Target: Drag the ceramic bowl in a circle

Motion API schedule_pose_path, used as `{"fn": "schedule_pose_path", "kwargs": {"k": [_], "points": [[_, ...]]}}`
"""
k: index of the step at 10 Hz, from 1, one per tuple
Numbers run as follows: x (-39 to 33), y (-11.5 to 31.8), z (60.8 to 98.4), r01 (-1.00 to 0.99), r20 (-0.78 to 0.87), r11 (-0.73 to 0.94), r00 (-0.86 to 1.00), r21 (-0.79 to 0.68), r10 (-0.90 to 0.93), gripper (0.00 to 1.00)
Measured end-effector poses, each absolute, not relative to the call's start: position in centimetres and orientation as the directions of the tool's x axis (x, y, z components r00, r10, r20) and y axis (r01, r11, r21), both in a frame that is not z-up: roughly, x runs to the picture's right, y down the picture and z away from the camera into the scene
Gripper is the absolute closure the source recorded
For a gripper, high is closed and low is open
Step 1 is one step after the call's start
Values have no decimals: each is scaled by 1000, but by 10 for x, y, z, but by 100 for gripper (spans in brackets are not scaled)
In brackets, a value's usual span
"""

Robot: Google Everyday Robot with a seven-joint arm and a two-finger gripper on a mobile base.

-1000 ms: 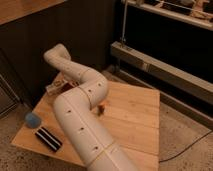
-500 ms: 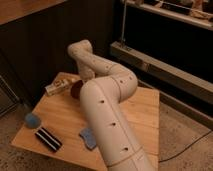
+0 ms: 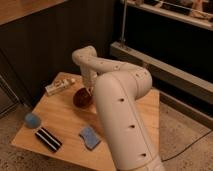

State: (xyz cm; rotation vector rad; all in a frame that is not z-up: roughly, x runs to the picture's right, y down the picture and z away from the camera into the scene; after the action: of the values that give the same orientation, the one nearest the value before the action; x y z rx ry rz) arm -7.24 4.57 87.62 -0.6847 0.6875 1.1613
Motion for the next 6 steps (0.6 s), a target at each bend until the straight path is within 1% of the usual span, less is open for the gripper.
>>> {"fn": "schedule_pose_path", "kwargs": {"k": [3,6], "points": [[-70,66,859,-944,-786,295,293,-148,544,100],[-84,90,846,-915,-786,348,365,-203,499,100]]}}
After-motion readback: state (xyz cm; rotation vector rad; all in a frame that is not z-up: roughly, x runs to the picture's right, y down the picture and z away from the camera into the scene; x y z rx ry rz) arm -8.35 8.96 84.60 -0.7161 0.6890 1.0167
